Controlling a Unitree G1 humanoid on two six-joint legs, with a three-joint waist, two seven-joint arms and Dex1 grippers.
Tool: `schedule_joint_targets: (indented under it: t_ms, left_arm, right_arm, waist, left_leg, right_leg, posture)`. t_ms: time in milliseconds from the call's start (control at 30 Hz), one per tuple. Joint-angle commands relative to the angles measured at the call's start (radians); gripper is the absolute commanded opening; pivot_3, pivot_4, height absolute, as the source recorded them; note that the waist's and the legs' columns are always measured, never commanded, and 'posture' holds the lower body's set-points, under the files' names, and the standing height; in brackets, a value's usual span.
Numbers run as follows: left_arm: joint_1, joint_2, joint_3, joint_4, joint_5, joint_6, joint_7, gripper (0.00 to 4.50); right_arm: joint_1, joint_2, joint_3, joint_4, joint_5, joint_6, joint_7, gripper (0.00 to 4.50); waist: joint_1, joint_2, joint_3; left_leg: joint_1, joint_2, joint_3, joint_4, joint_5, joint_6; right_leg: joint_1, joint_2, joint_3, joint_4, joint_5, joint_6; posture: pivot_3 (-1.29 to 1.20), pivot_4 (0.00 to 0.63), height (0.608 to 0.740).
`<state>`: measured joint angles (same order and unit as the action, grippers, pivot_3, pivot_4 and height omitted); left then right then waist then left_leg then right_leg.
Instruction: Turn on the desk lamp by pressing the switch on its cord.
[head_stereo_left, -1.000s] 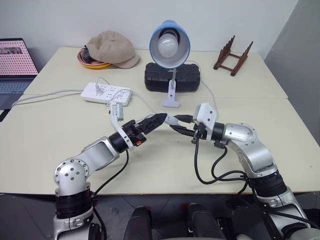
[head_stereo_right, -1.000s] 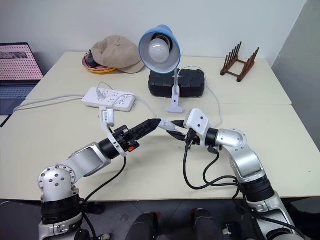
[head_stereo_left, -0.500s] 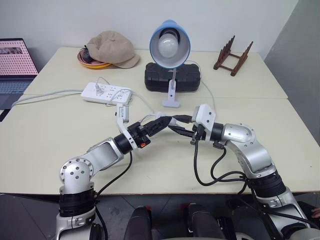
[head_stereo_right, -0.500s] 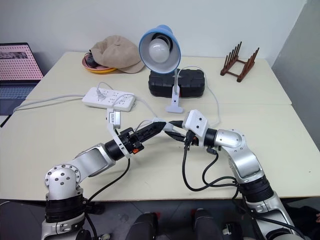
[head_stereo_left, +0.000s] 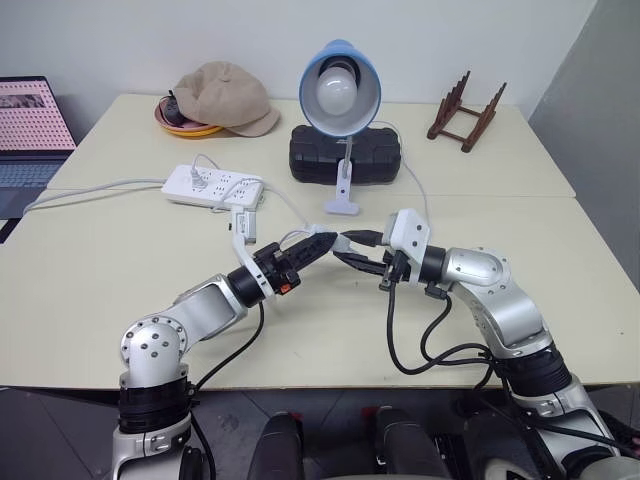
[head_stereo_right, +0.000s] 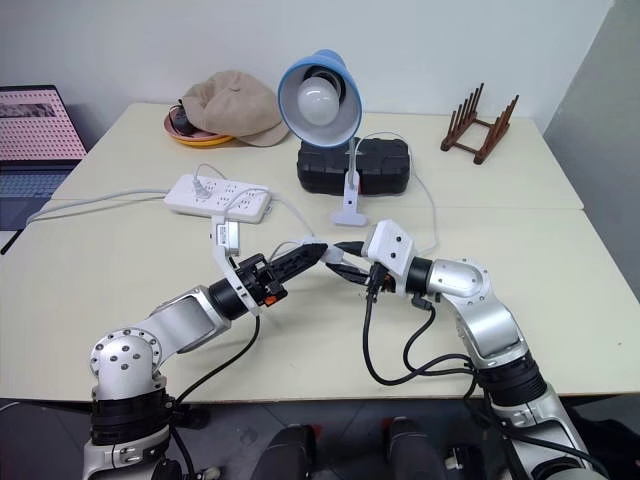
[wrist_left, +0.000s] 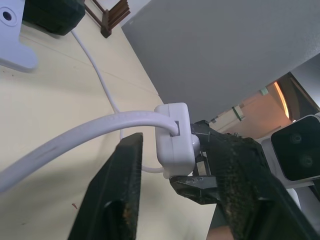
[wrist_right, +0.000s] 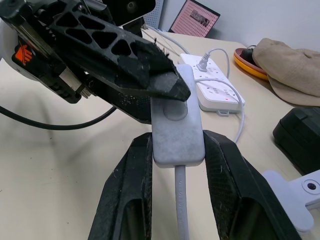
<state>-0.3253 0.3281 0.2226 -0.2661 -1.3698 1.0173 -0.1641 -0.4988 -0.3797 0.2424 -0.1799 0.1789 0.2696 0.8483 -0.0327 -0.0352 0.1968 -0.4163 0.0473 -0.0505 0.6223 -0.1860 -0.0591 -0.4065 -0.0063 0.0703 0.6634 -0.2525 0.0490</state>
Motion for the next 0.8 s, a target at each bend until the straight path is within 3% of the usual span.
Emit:
schedule_joint_targets:
  t_ms: [33,133,633,667,767,800]
  left_arm:
    - [0.007,0.004,-0.003,-0.031,-0.018,-0.010,-0.005,1.04]
    - [0.016,0.004,-0.009,-0.040,-0.018,-0.010,-0.007,0.56]
    - [0.042,0.022,-0.005,-0.059,-0.039,-0.014,0.000,0.54]
    - [0.049,0.027,0.000,-0.062,-0.050,-0.011,-0.008,1.24]
    - [0.067,0.052,0.018,-0.069,-0.069,-0.006,-0.012,1.62]
    - [0.073,0.062,0.022,-0.074,-0.074,-0.005,-0.013,1.93]
  right_arm:
    - [0.001,0.000,0.002,-0.050,0.008,-0.020,0.002,1.10]
    - [0.005,-0.002,0.005,-0.047,0.010,-0.022,0.003,1.10]
    - [0.006,0.000,0.010,-0.017,0.007,-0.046,0.006,1.10]
    - [0.003,0.001,0.010,-0.013,0.007,-0.047,0.006,1.10]
    - [-0.005,0.003,0.003,0.014,0.006,-0.047,0.002,1.10]
    - [-0.007,0.004,0.001,0.026,0.003,-0.045,-0.001,1.10]
  waist:
    - [0.000,0.000,0.000]
    - [0.000,0.000,0.000]
    - [0.000,0.000,0.000]
    - [0.000,0.000,0.000]
    - [0.000,0.000,0.000]
    - [-0.001,0.000,0.000]
  left_leg:
    - [0.000,0.000,0.000,0.000,0.000,0.000]
    - [0.000,0.000,0.000,0.000,0.000,0.000]
    - [0.000,0.000,0.000,-0.001,0.000,0.000]
    - [0.000,0.000,0.000,-0.001,0.000,0.000]
    - [0.000,0.000,0.000,-0.001,0.000,0.000]
    - [0.000,0.000,0.000,-0.001,0.000,0.000]
  right_leg:
    - [0.000,0.000,0.000,0.000,0.000,0.000]
    - [0.000,0.000,0.000,0.000,0.000,0.000]
    - [0.000,0.000,0.000,-0.001,0.000,0.000]
    - [0.000,0.000,0.000,-0.001,0.000,0.000]
    - [0.000,0.000,0.000,-0.001,0.000,0.000]
    - [-0.001,0.000,0.000,-0.002,0.000,-0.001]
  posture:
    - [0.00,0.150,0.740]
    - [0.00,0.150,0.740]
    - [0.00,0.150,0.740]
    - [0.00,0.150,0.740]
    - [0.00,0.150,0.740]
    - [0.00,0.150,0.740]
